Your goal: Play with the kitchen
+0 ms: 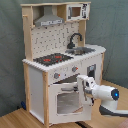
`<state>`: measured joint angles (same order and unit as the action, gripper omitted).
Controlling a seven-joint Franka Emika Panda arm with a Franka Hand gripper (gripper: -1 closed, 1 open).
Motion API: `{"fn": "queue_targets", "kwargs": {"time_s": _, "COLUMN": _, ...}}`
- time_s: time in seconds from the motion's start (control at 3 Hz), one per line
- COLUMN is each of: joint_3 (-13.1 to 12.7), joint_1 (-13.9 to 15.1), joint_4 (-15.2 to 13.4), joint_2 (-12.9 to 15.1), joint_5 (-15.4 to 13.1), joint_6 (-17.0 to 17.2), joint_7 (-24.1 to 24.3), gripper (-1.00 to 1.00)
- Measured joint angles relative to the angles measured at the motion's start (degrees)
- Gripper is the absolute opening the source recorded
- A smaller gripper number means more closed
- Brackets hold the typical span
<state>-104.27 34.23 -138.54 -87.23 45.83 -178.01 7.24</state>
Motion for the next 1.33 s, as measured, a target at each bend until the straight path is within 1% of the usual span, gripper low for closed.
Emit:
{"fn": "queue_targets", "kwargs": {"time_s": 0.33, "joint_3": 1.40, "joint_1": -1.72, "joint_4": 1.04, "joint_2": -0.07, "joint_5": -2.58, "joint_6": 4.52, "joint_7": 1.71, "gripper": -1.00}}
{"fn": "queue_targets", "kwargs": {"time_s": 0.67, "joint_3": 2.14, "joint_1": -2.20, "joint_4": 1.42, "joint_2": -0.06, "joint_5": -6.71, "joint_6": 6.76, "joint_7": 5.09, "gripper": -1.00}}
{"fn": "queue_targets", "kwargs": {"time_s": 1.0, "joint_3": 1.87, "joint_1": -2.20, "joint_4": 1.98, "joint_2": -0.06, "joint_5": -7.67, "joint_6": 7.63, "joint_7": 6.01, "gripper": -1.00}}
{"fn": "queue_targets", "kwargs": {"time_s": 1.33, "joint_3": 1.71, "joint_1": -2.18, "joint_4": 2.41, "joint_2": -0.11, "joint_5": -8.23, "joint_6": 8.08, "joint_7": 6.65, "gripper": 1.00}}
